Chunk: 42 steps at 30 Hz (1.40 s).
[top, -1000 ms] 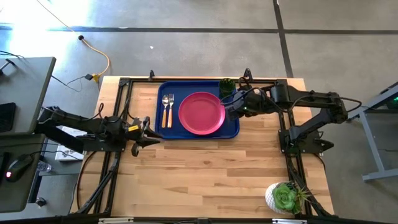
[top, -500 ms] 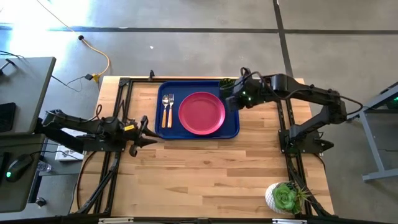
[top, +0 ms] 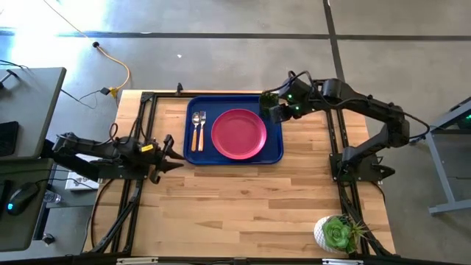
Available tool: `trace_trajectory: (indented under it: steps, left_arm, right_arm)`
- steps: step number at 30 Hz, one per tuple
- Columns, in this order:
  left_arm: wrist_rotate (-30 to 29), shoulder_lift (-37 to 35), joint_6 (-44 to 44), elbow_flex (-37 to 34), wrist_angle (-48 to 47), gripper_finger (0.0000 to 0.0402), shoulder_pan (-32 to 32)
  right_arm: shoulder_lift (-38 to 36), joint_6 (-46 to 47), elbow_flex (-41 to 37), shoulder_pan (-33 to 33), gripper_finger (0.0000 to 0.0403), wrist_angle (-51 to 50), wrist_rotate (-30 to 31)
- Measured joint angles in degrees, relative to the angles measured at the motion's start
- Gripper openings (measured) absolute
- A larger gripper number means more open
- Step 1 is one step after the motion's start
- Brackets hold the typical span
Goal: Pick and place plate/cup/fork/spoon on tray
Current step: Return to Home Position
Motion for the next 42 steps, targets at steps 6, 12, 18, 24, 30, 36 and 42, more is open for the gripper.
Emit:
trace_trajectory:
  steps: [6, 12, 18, 24, 30, 36, 42]
  left_arm:
    - [-0.13, -3.89, 0.94, 0.01, 0.03, 0.0103, 3.09]
    - [0.33, -6.69, 0.39, 0.03, -0.77, 0.0103, 6.12]
    - [0.61, -6.64, -1.28, 0.05, -2.09, 0.0103, 7.78]
    - [2.27, -6.62, -2.56, 0.05, -3.07, 0.0103, 7.96]
    - [2.27, -6.63, -0.86, 0.05, -4.8, 0.0103, 7.96]
    - [2.84, -6.6, 0.95, 0.05, -6.55, 0.0103, 7.96]
    - [8.62, -6.6, 0.9, 0.05, -6.5, 0.0103, 7.96]
  right_arm:
    - [0.0, -3.35, 0.0, -2.0, 0.0114, 0.38, -1.35]
    - [1.08, -5.82, 0.0, -3.36, 0.0114, 0.16, -4.15]
    - [4.8, -3.58, 0.0, -3.22, 0.0114, -0.07, -4.35]
    - [7.66, 6.06, 0.0, -1.33, 0.0114, -0.05, -3.5]
    - [10.75, 14.56, 0.0, 1.78, 0.0114, -0.07, -3.35]
    - [14.57, 20.92, 0.0, 5.02, 0.0114, -0.29, -3.2]
    - [17.88, 25.26, 0.0, 6.61, 0.0114, -0.59, -1.67]
